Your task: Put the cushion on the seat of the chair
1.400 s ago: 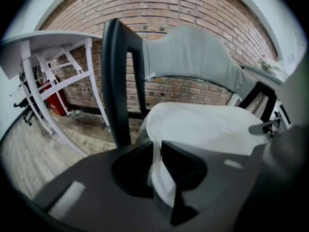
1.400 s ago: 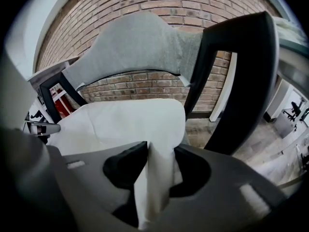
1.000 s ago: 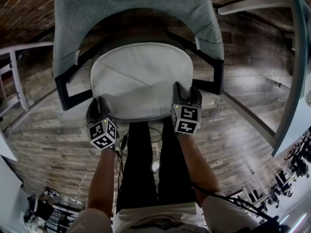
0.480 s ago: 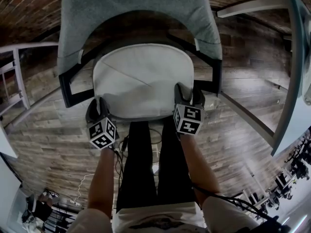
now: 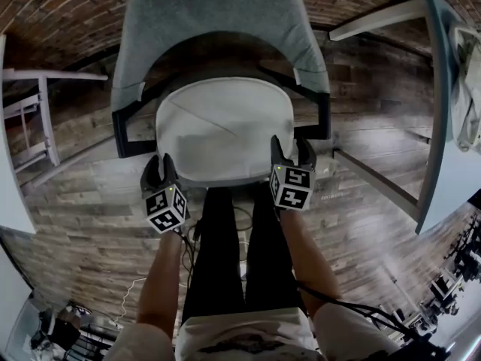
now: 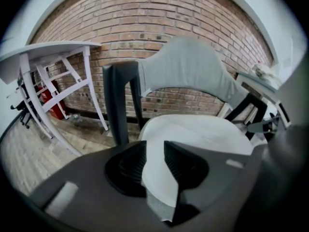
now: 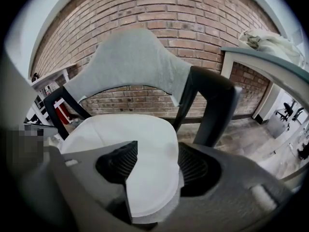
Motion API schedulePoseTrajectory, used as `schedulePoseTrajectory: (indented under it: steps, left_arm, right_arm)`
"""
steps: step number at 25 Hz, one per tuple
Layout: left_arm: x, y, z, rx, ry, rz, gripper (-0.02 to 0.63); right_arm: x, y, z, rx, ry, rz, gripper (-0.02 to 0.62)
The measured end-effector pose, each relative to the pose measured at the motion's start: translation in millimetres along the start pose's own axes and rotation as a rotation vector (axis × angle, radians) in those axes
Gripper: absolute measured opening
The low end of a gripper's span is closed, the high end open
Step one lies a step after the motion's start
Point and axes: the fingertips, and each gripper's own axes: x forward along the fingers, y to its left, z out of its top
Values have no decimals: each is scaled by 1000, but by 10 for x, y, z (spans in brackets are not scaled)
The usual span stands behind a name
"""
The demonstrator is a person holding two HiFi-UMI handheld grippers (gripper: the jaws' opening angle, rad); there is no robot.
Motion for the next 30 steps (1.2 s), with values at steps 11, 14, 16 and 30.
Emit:
schedulePoseTrajectory:
  steps: [11,14,16,30]
  left_arm:
    - [-875,-92,939,86,-63,-32,81]
    - [-1211,-132,1302,93,-100,-38,81]
    - [-1406,-192,1603,104,-134,-48,81]
    - [-2964,-1015,3327,157,-393,-195,18]
  right_arm:
    - [-931,491,1042,38,-125,145,255]
    - [-1287,577,1425,27,-176,173,253]
    - [-1534,624,1710,23,-222,194,230]
    - [-3245,712,3077,-39,-437,291,121]
